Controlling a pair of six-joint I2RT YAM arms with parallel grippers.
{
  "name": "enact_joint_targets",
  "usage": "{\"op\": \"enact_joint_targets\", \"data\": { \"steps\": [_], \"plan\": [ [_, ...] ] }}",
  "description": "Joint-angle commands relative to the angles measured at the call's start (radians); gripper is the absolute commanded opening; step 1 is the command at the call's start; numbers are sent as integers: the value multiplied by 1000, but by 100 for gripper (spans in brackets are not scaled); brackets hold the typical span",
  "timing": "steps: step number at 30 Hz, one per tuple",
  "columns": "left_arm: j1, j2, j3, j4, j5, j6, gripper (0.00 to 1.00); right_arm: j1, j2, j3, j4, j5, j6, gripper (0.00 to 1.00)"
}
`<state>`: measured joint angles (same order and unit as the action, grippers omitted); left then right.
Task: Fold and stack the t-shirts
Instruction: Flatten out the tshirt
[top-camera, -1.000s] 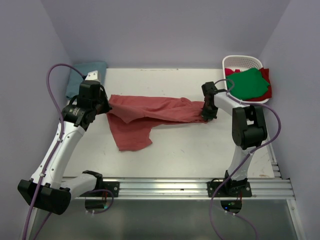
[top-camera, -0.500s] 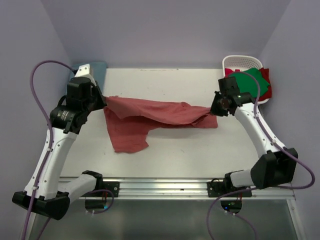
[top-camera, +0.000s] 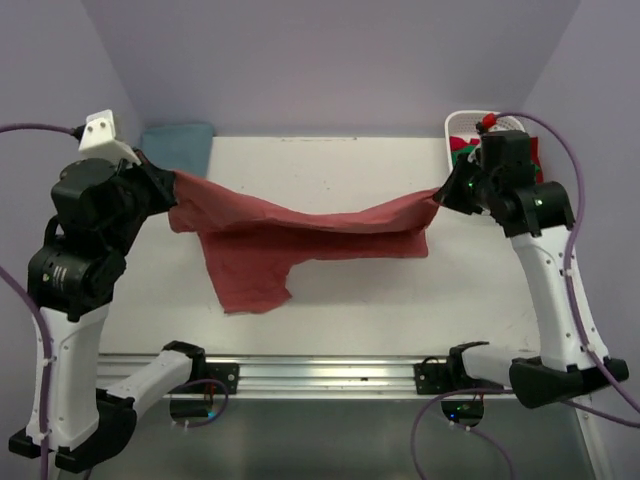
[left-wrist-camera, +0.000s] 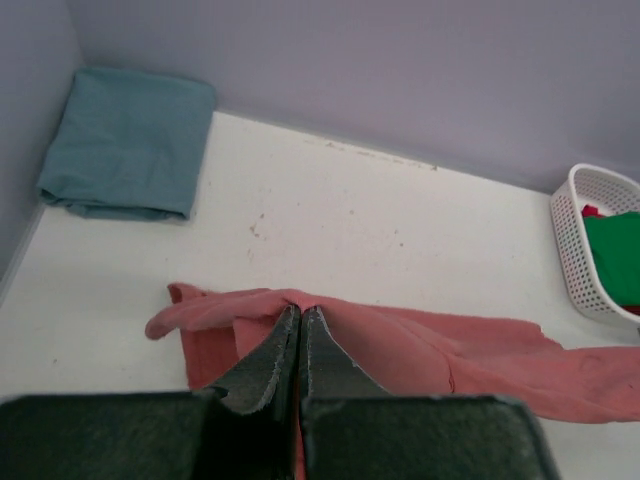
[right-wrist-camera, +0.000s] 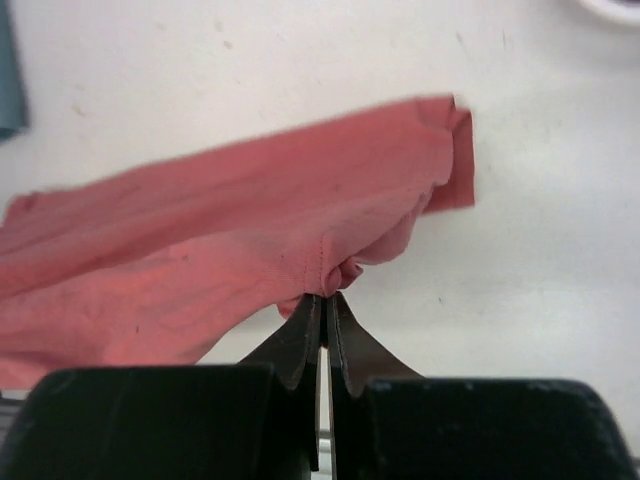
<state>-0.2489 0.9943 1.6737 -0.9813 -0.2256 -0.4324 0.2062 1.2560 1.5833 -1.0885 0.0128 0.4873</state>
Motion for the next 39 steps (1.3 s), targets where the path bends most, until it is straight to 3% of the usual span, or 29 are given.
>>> {"op": "enact_joint_targets", "data": {
  "steps": [1,6,11,15,19,24,30,34,35,39],
  "plan": [
    [10,-86,80,35,-24,50,0,-5,-140,148,-21,-82,-72,0],
    [10,-236,84,203,49,101,2,-4,-282,262,58,-60,-127,0],
    [7,-249,294,223,147,60,1,-4,-336,427,68,-126,-142,0],
    [10,-315,328,361,254,9,1,-4,-406,446,204,-183,-121,0],
    [20,-329,331,472,256,15,0,-4,-399,494,248,-154,-101,0],
    [25,-162,239,446,149,84,0,-4,-203,497,193,-36,-116,0],
    [23,156,129,484,81,158,0,-4,47,346,268,102,-135,0],
    [55,452,310,472,161,175,0,-4,367,473,289,137,-113,0],
    [77,572,358,468,220,146,0,-5,420,507,303,135,-110,0],
    [135,777,631,386,298,90,0,-4,548,685,295,147,-98,0]
  ]
}}
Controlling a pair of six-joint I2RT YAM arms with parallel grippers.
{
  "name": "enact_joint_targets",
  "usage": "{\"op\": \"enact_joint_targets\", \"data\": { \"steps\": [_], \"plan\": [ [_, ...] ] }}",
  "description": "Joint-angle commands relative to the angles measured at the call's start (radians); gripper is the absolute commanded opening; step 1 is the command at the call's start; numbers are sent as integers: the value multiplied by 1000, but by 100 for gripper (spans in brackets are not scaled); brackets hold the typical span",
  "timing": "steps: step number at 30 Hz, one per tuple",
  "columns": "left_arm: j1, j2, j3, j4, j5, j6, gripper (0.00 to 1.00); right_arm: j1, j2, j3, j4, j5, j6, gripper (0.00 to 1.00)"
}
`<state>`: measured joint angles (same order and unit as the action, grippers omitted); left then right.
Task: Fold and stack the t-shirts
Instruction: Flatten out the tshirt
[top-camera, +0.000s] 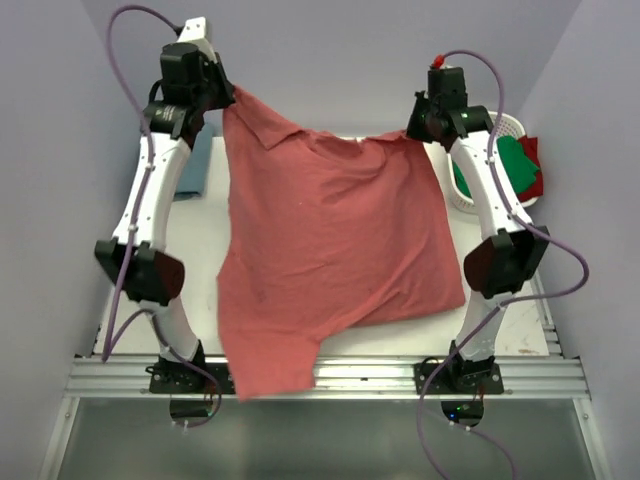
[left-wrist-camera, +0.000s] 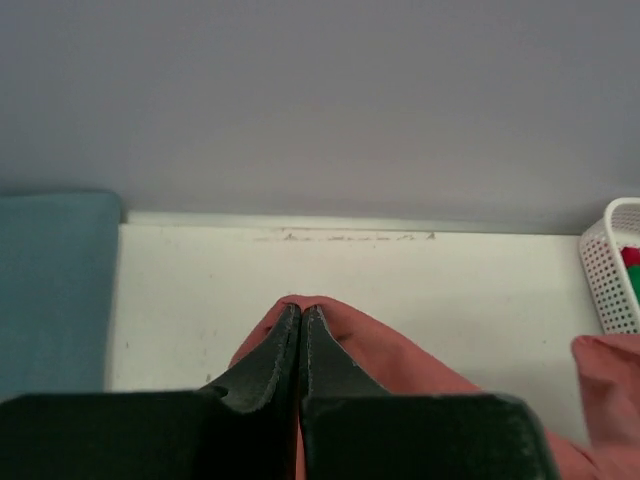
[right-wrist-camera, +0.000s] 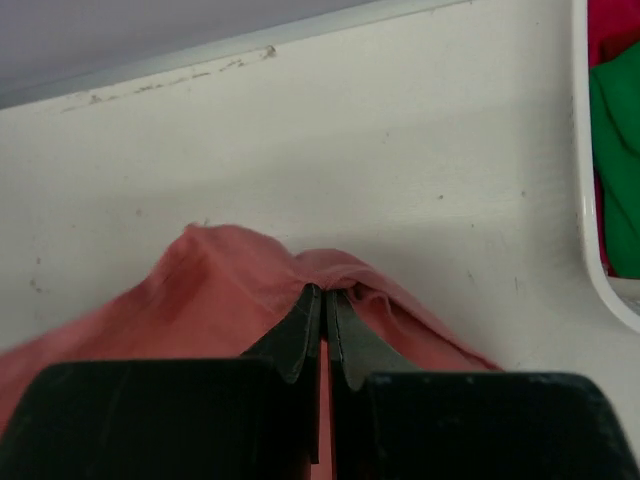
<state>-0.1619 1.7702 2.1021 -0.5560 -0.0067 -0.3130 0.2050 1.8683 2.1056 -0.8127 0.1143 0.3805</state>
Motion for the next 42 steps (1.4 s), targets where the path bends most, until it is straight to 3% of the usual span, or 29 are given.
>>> {"op": "enact_joint_targets", "data": {
  "steps": [1,3,5,8,10,14,16,21,25,30,35,36,38,41,42],
  "plan": [
    [50,5,244,-33,82,-32,0,-3,-70,172,32,44,6,0],
    [50,-82,201,23,91,-31,0,-1,-162,125,108,36,-3,0],
    [50,-255,41,154,80,-23,0,4,-271,-51,202,44,-38,0],
    [48,-490,-144,237,67,3,0,5,-554,-320,386,36,-77,0],
    [48,-602,-268,232,42,14,0,7,-729,-416,437,42,-106,0],
    [50,-926,-512,194,34,-6,0,7,-885,-530,299,22,-108,0],
    [50,-1003,-601,106,27,-43,0,5,-923,-547,167,16,-92,0],
    [48,-1164,-568,-8,14,-72,0,5,-1017,-564,7,-93,-91,0],
    [48,-1120,-383,16,77,-72,0,7,-1049,-446,29,-96,-63,0],
    [50,-910,-369,59,77,-32,0,5,-821,-271,20,-10,-49,0],
    [50,-541,-255,13,47,8,0,5,-528,-127,33,48,-31,0],
    [50,-484,-194,10,37,14,0,5,-409,-92,29,47,-28,0],
    [51,-294,-113,-19,36,28,0,5,-278,45,12,50,-22,0],
    [74,7,143,-99,73,9,0,4,-10,285,-32,54,-19,0],
    [91,84,294,-119,88,-1,0,2,58,360,-67,58,-20,0]
  ]
}}
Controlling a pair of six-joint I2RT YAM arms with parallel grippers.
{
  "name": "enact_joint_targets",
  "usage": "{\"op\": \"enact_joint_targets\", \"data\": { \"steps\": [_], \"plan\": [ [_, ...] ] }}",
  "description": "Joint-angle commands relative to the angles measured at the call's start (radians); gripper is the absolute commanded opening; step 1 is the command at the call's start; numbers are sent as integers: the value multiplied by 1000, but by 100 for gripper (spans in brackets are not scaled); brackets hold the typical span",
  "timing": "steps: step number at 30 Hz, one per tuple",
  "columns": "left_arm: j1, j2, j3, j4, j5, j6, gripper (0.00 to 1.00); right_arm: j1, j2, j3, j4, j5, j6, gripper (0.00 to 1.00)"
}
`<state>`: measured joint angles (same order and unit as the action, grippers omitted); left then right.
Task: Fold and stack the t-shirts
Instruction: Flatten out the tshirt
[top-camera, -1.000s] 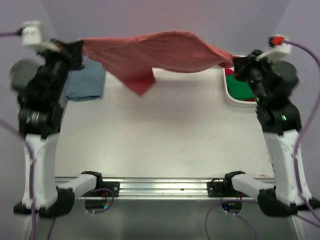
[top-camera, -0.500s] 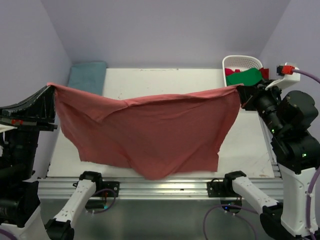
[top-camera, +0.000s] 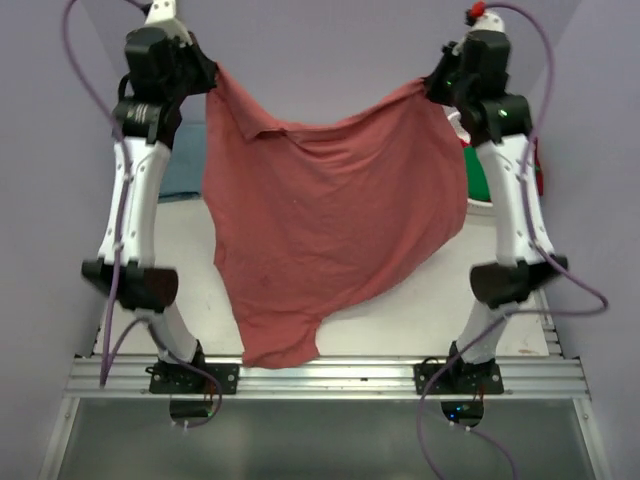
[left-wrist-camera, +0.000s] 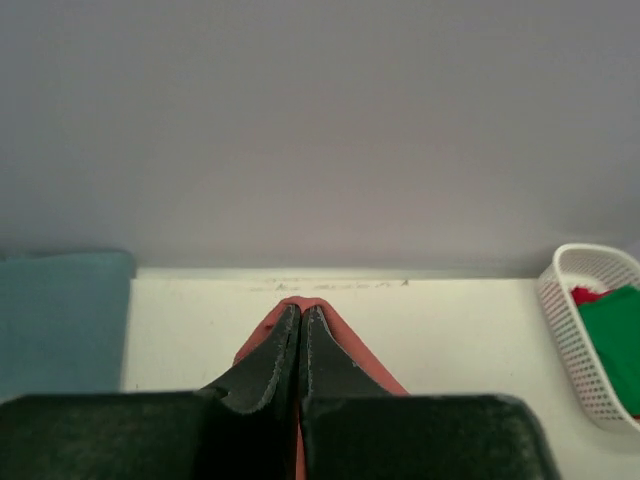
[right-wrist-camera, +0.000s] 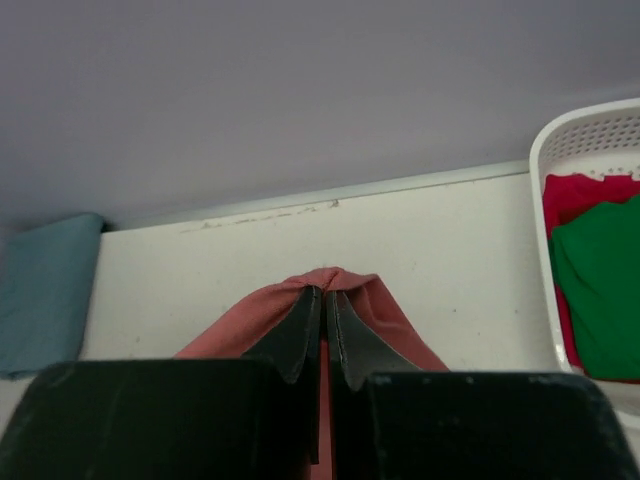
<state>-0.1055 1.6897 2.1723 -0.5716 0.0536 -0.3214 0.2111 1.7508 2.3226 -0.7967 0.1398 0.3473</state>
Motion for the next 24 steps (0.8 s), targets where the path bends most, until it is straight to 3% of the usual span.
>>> {"op": "enact_joint_targets", "data": {
  "steps": [1,3,5,6,10,12,18,20,24],
  "plan": [
    [41,232,291,-122,35,-8,0,-3,252,282,-94,37,13,0],
    [58,370,377,-102,79,-34,0,-4,387,357,-55,44,16,0],
    [67,343,316,17,106,-65,0,-4,371,307,14,55,19,0],
    [67,305,196,141,133,-68,0,-3,337,260,101,53,7,0],
    [67,82,12,266,129,-33,0,33,5,-235,402,115,-89,0],
    [66,-60,-139,298,129,-1,0,36,-173,-360,483,122,-128,0],
    [66,-536,-727,358,94,-19,0,40,-508,-723,389,60,-114,0],
    [66,-718,-848,334,77,-37,0,54,-583,-801,329,54,-87,0],
    [66,-944,-1049,81,37,-62,0,91,-680,-908,108,20,-36,0]
  ]
}}
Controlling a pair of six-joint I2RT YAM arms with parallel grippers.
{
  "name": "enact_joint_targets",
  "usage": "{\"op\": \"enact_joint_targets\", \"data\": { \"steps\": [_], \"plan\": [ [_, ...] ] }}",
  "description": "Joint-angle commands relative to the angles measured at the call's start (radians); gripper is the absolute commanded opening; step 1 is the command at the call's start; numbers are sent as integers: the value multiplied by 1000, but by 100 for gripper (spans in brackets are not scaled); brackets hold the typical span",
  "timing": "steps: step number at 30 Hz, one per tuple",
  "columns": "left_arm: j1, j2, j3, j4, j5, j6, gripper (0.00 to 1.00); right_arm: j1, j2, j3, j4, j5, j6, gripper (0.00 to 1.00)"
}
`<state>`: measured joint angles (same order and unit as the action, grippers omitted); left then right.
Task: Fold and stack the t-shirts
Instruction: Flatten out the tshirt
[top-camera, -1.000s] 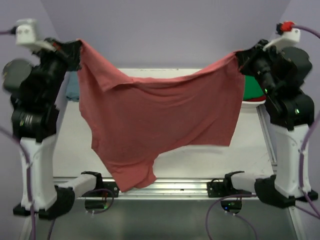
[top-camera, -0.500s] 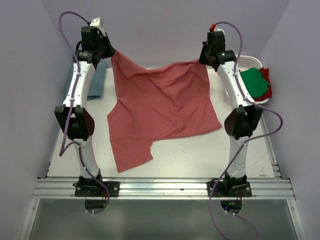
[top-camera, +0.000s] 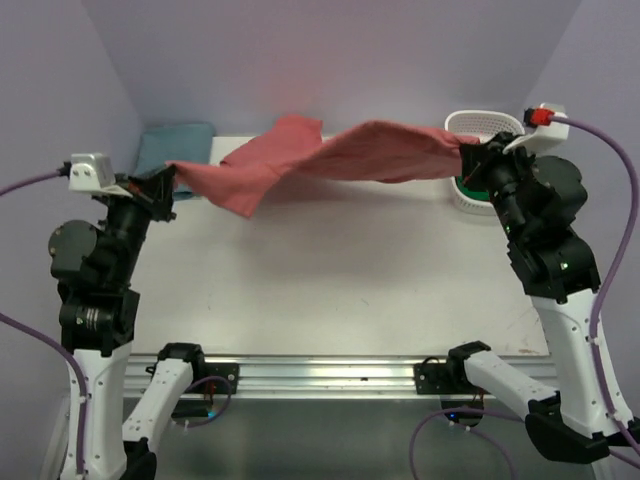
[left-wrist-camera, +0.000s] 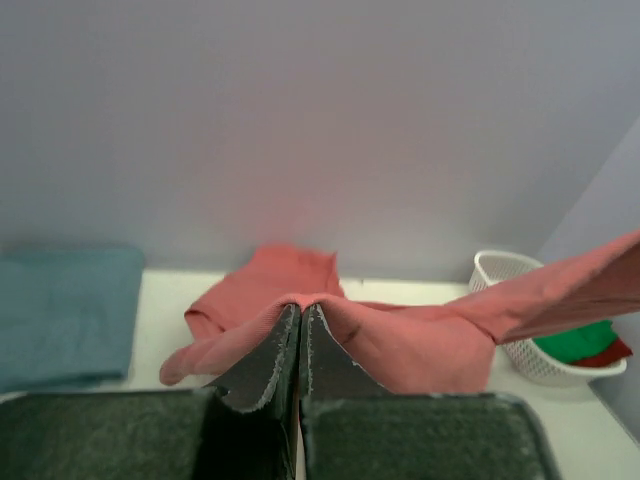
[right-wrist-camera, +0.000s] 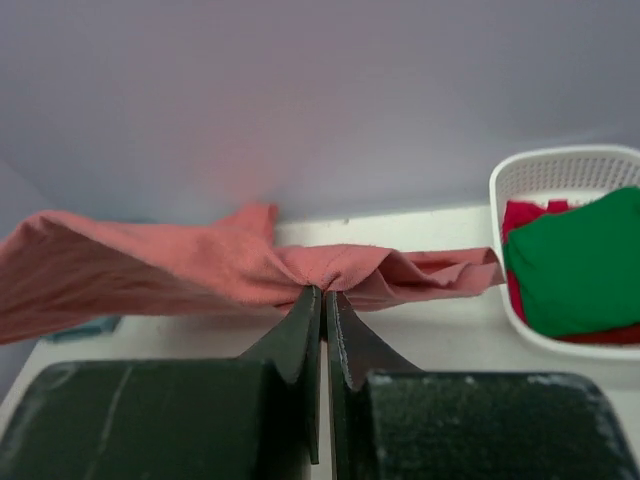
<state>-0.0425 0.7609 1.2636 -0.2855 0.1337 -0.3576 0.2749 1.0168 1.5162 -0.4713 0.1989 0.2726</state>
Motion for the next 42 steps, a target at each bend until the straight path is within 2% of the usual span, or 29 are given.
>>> {"op": "enact_joint_targets", "data": {
  "steps": [1,2,5,6,10,15,21,23,24,25,26,28,30,31,32,34,35,37,38,40,41,42],
  "plan": [
    [3,-81,-168,-251,-49,-49,0,36,45,-140,-271,-36,54,0],
    [3,-109,-200,-291,-48,-61,0,41,43,-160,-370,-47,68,0],
    [3,-187,-331,-441,-3,-122,0,69,39,-278,-523,-58,108,0],
    [3,-202,-386,-528,4,-141,0,78,37,-306,-552,-71,132,0],
    [3,-311,-483,-678,53,-188,0,121,2,-410,-641,-92,192,0],
    [3,-339,-388,-852,27,-201,0,127,-37,-387,-768,-84,209,0],
    [3,-279,-233,-1032,90,-193,0,129,-35,-352,-955,-153,189,0],
    [3,-284,-201,-1034,154,-182,0,129,-49,-346,-1015,-196,183,0],
    [3,-290,-175,-1034,179,-190,7,129,-53,-326,-1038,-194,178,4],
    [3,-299,-168,-1034,202,-214,13,129,-61,-311,-1058,-237,174,34],
    [3,-298,-152,-1032,231,-221,19,129,-66,-292,-1090,-242,169,43],
    [4,-307,-132,-1023,233,-228,34,129,-70,-213,-1107,-225,174,69],
    [4,-305,-95,-997,208,-227,77,129,-57,-148,-1095,-179,174,79],
    [4,-304,-87,-976,208,-221,93,129,-49,-139,-1078,-167,175,80],
    [4,-301,-90,-927,208,-216,100,129,-26,-139,-1028,-152,171,80],
    [4,-295,-110,-861,199,-205,100,129,2,-154,-965,-133,163,80],
    [4,-291,-156,-774,178,-202,100,129,43,-159,-899,-116,157,78],
    [4,-269,-214,-677,147,-185,100,129,83,-180,-821,-52,157,68],
    [4,-256,-275,-587,98,-188,99,129,130,-183,-747,-32,151,45],
    [3,-194,-334,-462,101,-195,93,124,190,-180,-680,55,155,10],
    [3,-164,-372,-349,99,-199,83,119,219,-174,-626,86,165,0],
    [3,-102,-389,-287,106,-202,74,104,289,-159,-601,102,162,0]
  ]
}}
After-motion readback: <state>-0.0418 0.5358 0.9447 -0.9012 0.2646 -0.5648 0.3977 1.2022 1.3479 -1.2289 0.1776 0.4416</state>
